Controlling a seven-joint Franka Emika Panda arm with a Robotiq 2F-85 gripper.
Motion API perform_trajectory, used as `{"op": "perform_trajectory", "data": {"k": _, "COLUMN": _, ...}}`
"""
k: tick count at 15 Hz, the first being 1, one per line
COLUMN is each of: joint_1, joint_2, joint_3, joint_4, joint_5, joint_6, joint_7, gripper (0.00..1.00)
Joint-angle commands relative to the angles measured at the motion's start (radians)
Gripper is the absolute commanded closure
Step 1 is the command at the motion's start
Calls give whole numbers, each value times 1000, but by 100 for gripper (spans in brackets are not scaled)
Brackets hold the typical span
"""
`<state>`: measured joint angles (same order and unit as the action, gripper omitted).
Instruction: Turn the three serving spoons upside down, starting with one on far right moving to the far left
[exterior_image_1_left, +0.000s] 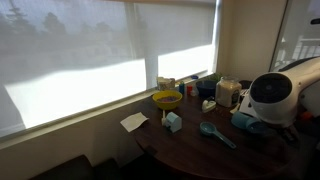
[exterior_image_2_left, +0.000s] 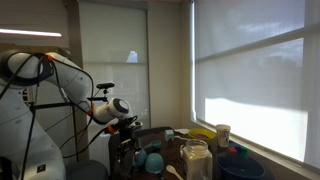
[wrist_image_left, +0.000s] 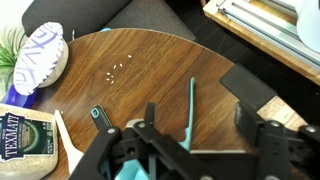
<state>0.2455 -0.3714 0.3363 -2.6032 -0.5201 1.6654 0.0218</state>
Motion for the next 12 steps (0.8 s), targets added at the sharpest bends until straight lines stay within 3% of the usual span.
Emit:
{"op": "perform_trajectory", "data": {"k": 1, "joint_1": 28, "joint_2": 16, "joint_3": -25, "joint_4": 32, "joint_5": 41, "joint_6": -5, "joint_7": -15, "gripper": 0}}
{"op": "perform_trajectory", "data": {"k": 12, "joint_1": 45, "joint_2": 12, "joint_3": -66, "joint_4": 51, "joint_5": 204, "joint_6": 34, "joint_7": -95, "gripper": 0}}
